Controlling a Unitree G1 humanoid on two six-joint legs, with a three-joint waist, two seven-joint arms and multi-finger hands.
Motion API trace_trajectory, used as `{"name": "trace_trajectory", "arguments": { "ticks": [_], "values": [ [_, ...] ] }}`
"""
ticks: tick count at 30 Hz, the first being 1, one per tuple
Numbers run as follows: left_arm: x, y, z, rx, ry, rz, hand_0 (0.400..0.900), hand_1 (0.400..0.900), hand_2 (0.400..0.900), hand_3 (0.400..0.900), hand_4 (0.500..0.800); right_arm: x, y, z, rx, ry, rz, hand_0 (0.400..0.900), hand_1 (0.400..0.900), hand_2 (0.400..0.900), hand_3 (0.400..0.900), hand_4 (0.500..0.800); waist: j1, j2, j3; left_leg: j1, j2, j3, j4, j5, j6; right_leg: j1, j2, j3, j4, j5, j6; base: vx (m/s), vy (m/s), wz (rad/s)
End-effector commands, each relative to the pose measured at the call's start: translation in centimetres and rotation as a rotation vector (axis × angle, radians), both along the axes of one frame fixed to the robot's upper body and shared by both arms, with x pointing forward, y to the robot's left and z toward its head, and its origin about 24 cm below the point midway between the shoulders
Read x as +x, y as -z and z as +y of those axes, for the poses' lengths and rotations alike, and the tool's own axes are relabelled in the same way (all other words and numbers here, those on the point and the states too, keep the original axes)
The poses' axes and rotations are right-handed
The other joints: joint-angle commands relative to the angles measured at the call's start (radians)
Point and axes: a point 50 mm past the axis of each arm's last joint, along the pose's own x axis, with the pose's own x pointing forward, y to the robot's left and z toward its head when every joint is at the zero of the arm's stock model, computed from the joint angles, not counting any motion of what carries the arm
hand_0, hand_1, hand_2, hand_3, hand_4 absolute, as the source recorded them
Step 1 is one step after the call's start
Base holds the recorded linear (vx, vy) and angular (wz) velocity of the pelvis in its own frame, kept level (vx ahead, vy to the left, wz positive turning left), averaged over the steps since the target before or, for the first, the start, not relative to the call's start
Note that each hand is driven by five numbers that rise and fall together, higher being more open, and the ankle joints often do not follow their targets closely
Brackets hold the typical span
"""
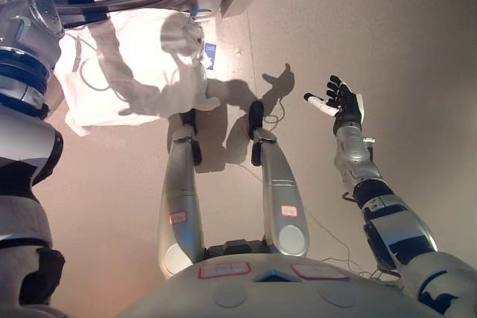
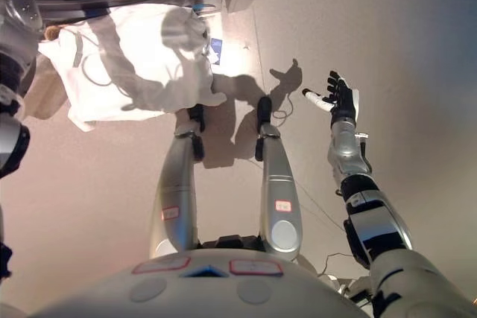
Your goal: Put the clothes in the basket into the washing machine.
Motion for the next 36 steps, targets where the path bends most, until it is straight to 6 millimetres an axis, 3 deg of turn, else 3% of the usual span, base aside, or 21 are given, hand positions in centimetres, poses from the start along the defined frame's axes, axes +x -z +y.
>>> {"name": "trace_trajectory", "arguments": {
  "ticks": [1, 8, 17, 22, 29, 35, 36],
  "values": [
    [-1.1, -10.1, -2.8, 0.175, 0.059, -0.337, 0.900, 0.900, 0.900, 0.900, 0.800, -1.2, -2.0, -4.8, -0.083, 0.125, -0.090, 0.900, 0.900, 0.900, 0.900, 0.800, 0.003, 0.032, -0.047, 0.037, -0.012, -0.039, -0.051, -0.004, -0.025, 0.057, 0.005, -0.028, -0.068, 0.087, 0.000, 0.00, 0.000, 0.00],
    [-1.2, -9.6, -2.8, 0.111, 0.108, -0.347, 0.900, 0.900, 0.900, 0.900, 0.800, -1.7, -1.9, -4.8, -0.082, 0.118, -0.102, 0.900, 0.900, 0.900, 0.900, 0.800, 0.001, 0.033, -0.049, 0.035, -0.014, -0.043, -0.054, -0.004, -0.025, 0.053, 0.007, -0.034, -0.061, 0.082, -0.003, 0.00, 0.000, 0.00],
    [-1.3, -6.7, -3.8, -0.393, 0.378, -0.481, 0.900, 0.900, 0.900, 0.900, 0.800, -2.8, -0.4, -4.2, -0.075, 0.106, -0.039, 0.900, 0.900, 0.900, 0.900, 0.800, 0.016, 0.033, -0.053, 0.027, -0.021, -0.055, -0.045, -0.005, -0.028, 0.037, 0.010, -0.050, -0.013, 0.056, -0.014, -0.01, -0.020, 0.08],
    [-1.3, -5.5, -4.7, -0.533, 0.467, -0.502, 0.900, 0.900, 0.900, 0.900, 0.800, -2.6, -0.4, -4.2, -0.072, 0.102, -0.035, 0.900, 0.900, 0.900, 0.900, 0.800, 0.024, 0.029, -0.051, 0.023, -0.023, -0.064, -0.036, -0.008, -0.032, 0.028, 0.011, -0.061, 0.013, 0.044, -0.020, -0.02, -0.045, 0.14],
    [-1.3, -2.2, -6.1, -0.748, 0.591, -0.480, 0.900, 0.900, 0.900, 0.900, 0.800, -2.0, -0.7, -4.1, -0.057, 0.098, -0.039, 0.900, 0.900, 0.900, 0.900, 0.800, 0.048, 0.029, -0.039, 0.015, -0.027, -0.082, -0.034, 0.002, -0.041, 0.020, 0.013, -0.078, 0.039, 0.028, -0.031, -0.02, -0.047, 0.14],
    [-1.7, 1.5, -7.4, -0.918, 0.671, -0.425, 0.900, 0.900, 0.900, 0.900, 0.800, -1.9, -1.1, -4.4, -0.047, 0.111, -0.053, 0.900, 0.900, 0.900, 0.900, 0.800, 0.070, 0.036, -0.024, 0.013, -0.031, -0.096, -0.032, 0.009, -0.046, 0.014, 0.016, -0.092, 0.073, 0.007, -0.042, 0.00, -0.061, 0.15],
    [-1.9, 2.9, -7.9, -0.971, 0.698, -0.396, 0.900, 0.900, 0.900, 0.900, 0.800, -1.9, -1.3, -4.4, -0.046, 0.112, -0.061, 0.900, 0.900, 0.900, 0.900, 0.800, 0.077, 0.037, -0.021, 0.024, -0.033, -0.103, -0.022, -0.022, -0.051, 0.024, 0.020, -0.089, 0.089, -0.024, -0.038, 0.08, -0.070, 0.14]
  ]
}}
